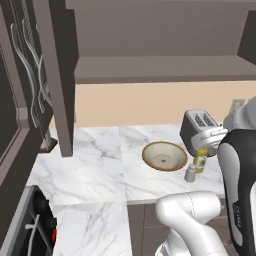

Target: Retrieve the bottle and the shaker from the cabinet and place them next to the mixing bowl on the counter. Then add garlic from the fridge to the mixing bowl.

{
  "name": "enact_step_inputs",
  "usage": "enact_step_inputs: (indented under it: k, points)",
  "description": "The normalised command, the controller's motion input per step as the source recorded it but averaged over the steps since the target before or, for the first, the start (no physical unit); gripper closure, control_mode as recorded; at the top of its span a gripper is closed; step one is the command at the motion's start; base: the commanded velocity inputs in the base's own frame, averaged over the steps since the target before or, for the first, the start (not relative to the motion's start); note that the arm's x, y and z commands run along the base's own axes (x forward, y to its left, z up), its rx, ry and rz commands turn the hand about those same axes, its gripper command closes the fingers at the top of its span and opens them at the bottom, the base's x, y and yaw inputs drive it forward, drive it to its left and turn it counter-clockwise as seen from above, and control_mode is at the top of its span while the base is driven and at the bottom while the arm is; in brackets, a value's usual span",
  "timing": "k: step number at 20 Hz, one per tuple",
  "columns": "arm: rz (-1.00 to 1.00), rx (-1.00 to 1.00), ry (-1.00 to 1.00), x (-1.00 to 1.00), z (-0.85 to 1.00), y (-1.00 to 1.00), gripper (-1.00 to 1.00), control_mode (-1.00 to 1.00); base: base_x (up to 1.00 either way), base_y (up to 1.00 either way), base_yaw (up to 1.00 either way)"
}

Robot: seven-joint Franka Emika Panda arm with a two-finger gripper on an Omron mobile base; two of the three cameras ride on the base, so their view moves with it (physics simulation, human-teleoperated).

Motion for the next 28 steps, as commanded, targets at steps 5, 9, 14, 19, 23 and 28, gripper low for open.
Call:
enact_step_inputs:
  k: [5,9,14,19,23,28]
  points:
    - [0.00,0.00,0.00,0.00,0.00,0.00,1.00,1.00,0.05,0.00,-0.02]
    - [0.00,0.00,0.00,0.00,0.00,0.00,1.00,1.00,0.00,0.00,0.00]
    - [0.00,0.01,0.03,0.00,-0.03,0.00,1.00,-1.00,0.00,0.00,0.00]
    - [-0.02,0.06,0.08,0.05,-0.41,0.00,1.00,-1.00,0.00,0.00,0.00]
    - [-0.07,0.01,0.02,0.09,-0.29,0.02,1.00,-1.00,0.00,0.00,0.00]
    - [-0.09,-0.06,0.02,0.57,-0.26,0.01,1.00,-1.00,0.00,0.00,0.00]
